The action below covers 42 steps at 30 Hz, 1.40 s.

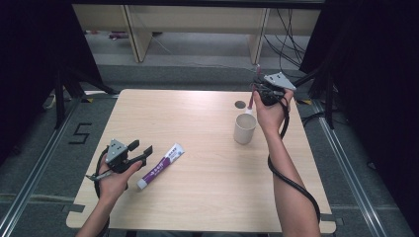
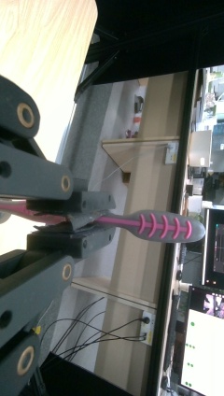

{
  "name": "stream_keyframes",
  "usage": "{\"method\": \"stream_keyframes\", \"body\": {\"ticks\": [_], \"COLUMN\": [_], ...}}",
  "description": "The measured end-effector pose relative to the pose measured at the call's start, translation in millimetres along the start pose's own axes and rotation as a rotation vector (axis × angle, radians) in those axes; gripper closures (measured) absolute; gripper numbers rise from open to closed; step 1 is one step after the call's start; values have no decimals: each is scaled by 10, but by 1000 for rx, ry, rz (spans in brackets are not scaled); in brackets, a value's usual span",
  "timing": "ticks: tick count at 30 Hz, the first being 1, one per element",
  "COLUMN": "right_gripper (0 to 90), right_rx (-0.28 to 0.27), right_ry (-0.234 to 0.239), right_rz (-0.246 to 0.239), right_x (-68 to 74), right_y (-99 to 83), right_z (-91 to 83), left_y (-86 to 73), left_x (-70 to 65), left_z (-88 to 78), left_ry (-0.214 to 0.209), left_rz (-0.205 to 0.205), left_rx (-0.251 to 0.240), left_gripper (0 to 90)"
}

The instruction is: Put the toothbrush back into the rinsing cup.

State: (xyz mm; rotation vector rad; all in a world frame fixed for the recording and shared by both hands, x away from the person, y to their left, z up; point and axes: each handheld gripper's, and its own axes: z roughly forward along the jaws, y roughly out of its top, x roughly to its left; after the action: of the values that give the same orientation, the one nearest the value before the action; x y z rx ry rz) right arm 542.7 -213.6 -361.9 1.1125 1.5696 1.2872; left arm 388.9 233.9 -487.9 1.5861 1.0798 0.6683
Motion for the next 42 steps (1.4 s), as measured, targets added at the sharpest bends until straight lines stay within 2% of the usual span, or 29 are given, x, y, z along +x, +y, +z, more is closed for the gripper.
{"method": "stream_keyframes", "body": {"ticks": [10, 15, 19, 20, 23, 26, 32, 34, 36, 40, 42], "right_gripper": [839, 839, 839, 839, 839, 838, 838, 837, 837, 837, 838], "right_rx": [11, 17, 18, 14, 23, 34, 39, 49, 51, 61, 69], "right_ry": [-3, -10, -4, 3, -4, -6, 3, -4, -2, -4, -1], "right_rz": [-15, 4, -18, -8, -18, -7, -27, -12, -28, -10, -26], "right_x": [-29, -9, -16, -9, -8, 16, 6, 17, 1, 15, 1], "right_y": [-37, -57, -82, -92, -106, -121, -147, -164, -172, -202, -215], "right_z": [34, 39, 53, 60, 57, 53, 66, 64, 71, 75, 80], "left_y": [-8, -8, -17, -17, -17, -18, -29, -30, -30, -29, -30], "left_x": [1, 3, 4, 3, 2, 2, -2, -3, -4, -1, -2], "left_z": [1, 1, 10, 5, 3, 1, 8, 8, 8, 6, 8], "left_ry": [0, 2, -6, -1, 0, 1, -1, -2, -2, 0, -1], "left_rz": [-3, -3, -6, -6, -4, -4, -3, -2, -2, -2, -3], "left_rx": [4, 3, -3, 4, 6, 8, 10, 10, 9, 9, 9], "left_gripper": [385, 384, 385, 385, 385, 384, 384, 385, 384, 384, 384]}}
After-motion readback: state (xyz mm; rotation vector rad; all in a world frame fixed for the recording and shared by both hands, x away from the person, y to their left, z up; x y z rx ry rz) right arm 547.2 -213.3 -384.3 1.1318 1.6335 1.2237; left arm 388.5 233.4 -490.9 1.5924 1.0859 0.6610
